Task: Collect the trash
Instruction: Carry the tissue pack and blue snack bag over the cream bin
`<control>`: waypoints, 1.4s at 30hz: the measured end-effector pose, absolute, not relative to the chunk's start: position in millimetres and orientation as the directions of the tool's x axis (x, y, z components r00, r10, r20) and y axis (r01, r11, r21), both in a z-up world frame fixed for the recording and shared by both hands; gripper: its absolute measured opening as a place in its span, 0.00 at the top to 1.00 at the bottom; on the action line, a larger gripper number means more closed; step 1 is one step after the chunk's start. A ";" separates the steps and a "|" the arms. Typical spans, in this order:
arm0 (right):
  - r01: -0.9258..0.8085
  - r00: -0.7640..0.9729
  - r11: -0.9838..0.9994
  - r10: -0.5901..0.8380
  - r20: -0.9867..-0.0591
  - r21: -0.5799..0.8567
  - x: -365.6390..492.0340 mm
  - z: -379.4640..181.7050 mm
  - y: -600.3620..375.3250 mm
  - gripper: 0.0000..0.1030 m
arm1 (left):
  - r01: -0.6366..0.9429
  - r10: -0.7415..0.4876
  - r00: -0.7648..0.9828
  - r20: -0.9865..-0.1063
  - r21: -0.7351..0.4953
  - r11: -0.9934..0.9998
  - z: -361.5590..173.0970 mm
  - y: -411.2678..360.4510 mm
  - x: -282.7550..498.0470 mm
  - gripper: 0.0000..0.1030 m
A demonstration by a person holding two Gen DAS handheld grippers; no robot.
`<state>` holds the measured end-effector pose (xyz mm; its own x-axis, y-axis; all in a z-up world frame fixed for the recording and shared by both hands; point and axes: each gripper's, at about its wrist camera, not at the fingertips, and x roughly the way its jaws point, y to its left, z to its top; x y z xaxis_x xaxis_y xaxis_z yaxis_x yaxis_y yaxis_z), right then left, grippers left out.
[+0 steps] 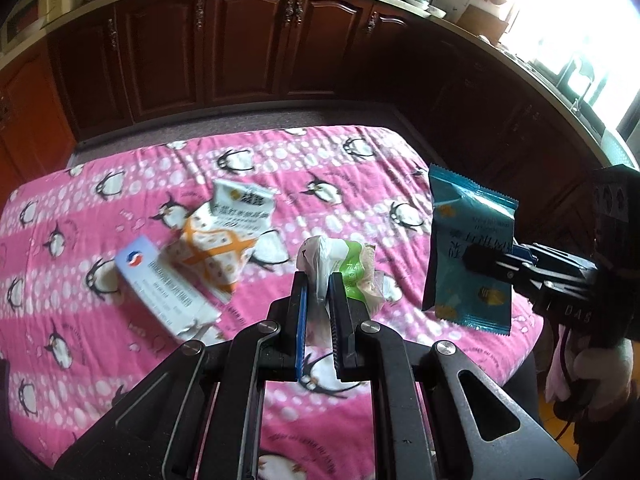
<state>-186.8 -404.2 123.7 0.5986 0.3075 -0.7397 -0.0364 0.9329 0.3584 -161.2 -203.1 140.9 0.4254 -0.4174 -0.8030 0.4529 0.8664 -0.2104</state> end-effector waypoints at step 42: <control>0.438 0.565 0.860 -0.038 -0.824 0.261 -277.7 88.5 -632.1 0.67 | 0.723 -0.555 0.196 -0.808 -0.263 0.638 114.7 -480.2 -174.7 0.92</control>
